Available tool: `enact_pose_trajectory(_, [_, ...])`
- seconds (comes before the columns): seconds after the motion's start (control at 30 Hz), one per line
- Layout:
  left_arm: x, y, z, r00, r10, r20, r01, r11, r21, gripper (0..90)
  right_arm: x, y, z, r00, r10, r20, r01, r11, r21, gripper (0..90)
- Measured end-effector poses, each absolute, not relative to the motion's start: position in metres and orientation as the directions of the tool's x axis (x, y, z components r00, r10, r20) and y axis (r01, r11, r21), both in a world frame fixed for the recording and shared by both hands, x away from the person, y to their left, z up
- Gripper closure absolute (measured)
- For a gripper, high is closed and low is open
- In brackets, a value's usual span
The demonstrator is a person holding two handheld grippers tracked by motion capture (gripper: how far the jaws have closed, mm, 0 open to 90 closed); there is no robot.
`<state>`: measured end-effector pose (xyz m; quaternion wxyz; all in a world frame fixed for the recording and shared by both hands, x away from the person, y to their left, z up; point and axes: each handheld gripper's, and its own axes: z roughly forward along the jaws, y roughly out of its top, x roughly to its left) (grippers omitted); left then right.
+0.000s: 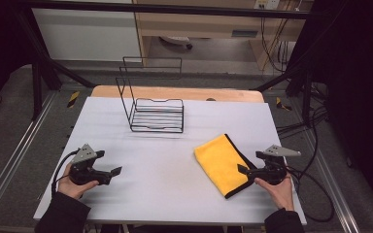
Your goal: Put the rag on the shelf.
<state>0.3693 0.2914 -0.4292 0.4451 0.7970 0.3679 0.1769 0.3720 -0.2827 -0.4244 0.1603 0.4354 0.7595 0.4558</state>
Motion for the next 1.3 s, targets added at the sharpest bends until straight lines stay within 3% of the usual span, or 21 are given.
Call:
enact_pose_trajectory(0.67, [0.369,0.296,-0.433,0.657,0.753,-0.038,0.429,-0.332,0.840,4.6,0.366,-0.255,-0.423,-0.602,0.788,0.129,0.520,0.265,0.812,4.3])
enact_pose_trajectory(1.2, [0.370,0.297,-0.435,0.650,0.759,-0.033,0.432,-0.333,0.838,4.6,0.353,-0.203,-0.426,-0.688,0.721,0.079,0.510,0.403,0.760,23.0])
enact_pose_trajectory(1.3, [0.371,0.297,-0.435,0.649,0.760,-0.029,0.431,-0.337,0.837,4.6,0.350,-0.194,-0.431,-0.705,0.705,0.080,0.503,0.417,0.757,34.4])
